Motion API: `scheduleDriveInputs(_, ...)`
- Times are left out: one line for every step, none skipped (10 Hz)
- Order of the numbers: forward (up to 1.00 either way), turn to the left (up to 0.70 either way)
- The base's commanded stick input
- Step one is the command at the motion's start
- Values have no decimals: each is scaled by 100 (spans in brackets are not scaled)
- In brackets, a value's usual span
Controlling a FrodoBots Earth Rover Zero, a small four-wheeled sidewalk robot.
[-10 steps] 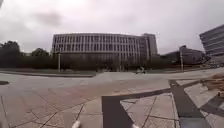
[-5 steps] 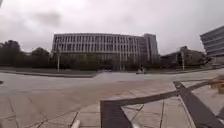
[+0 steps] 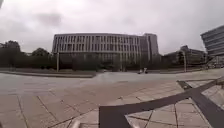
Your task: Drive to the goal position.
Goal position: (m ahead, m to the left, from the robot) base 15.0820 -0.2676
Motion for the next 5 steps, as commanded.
scheduleDriveInputs(70,0)
scheduleDriveInputs(70,0)
scheduleDriveInputs(70,0)
scheduleDriveInputs(70,0)
scheduleDriveInputs(70,0)
